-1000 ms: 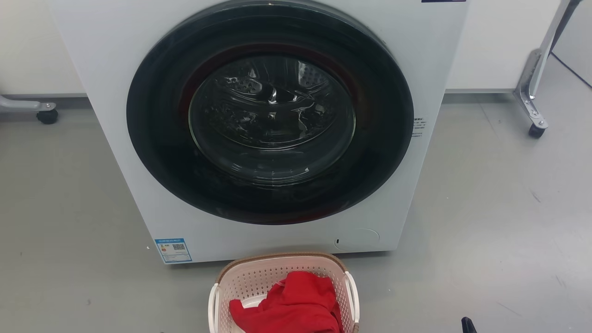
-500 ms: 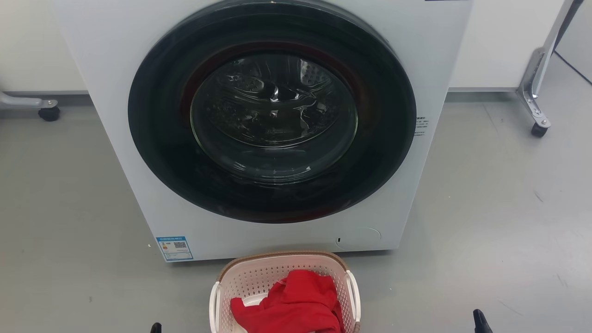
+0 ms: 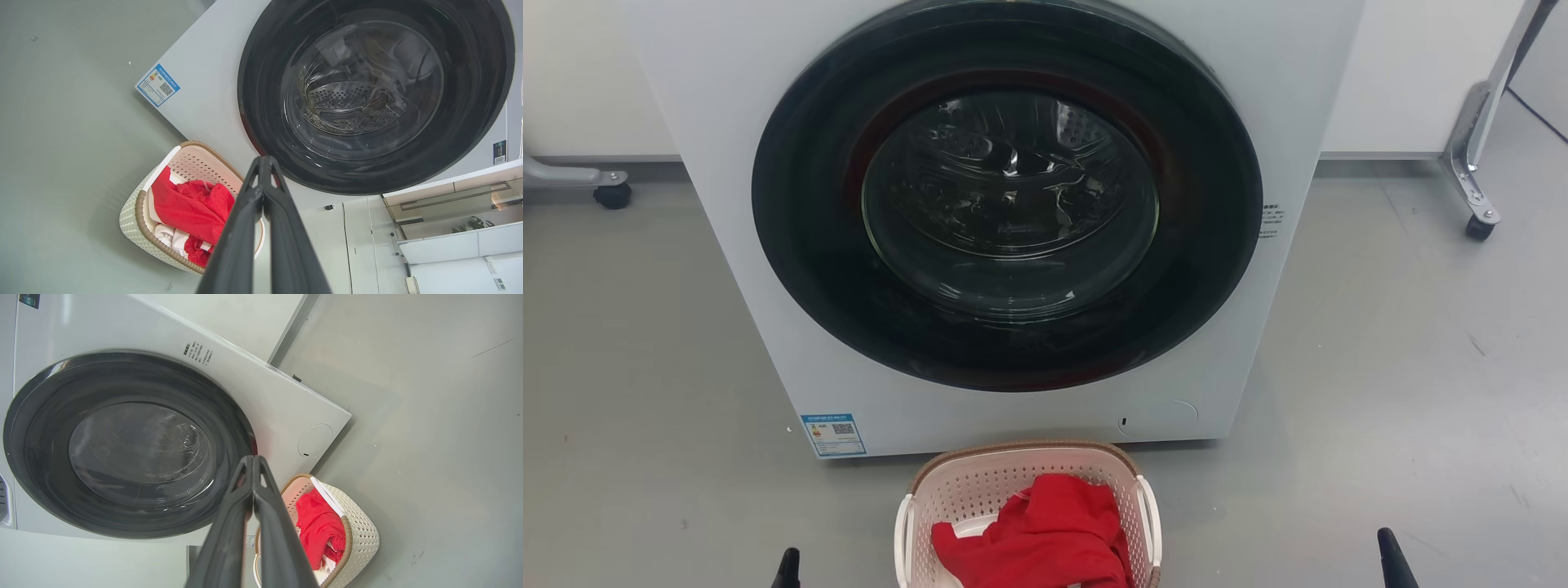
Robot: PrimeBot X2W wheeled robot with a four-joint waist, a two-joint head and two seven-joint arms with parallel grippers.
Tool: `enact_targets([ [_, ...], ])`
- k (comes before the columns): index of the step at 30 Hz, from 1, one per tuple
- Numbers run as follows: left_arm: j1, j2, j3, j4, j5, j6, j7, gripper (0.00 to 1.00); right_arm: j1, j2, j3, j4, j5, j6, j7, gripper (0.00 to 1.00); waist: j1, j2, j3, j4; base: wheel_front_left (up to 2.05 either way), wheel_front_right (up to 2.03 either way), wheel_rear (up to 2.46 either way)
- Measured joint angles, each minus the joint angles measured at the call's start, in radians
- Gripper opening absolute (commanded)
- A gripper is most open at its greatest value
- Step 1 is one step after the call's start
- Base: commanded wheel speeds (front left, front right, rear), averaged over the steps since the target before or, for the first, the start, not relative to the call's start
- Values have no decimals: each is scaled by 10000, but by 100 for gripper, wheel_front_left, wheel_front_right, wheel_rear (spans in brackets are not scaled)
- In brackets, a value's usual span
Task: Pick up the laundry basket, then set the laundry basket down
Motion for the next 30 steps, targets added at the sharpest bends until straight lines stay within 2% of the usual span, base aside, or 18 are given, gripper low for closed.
enact_targets([
  [30,-782,-151,953,79,-3762,-786,1047,0,-686,56,-1384,320,3753,817,1057,0,0,-1,106,105,0,0,0],
])
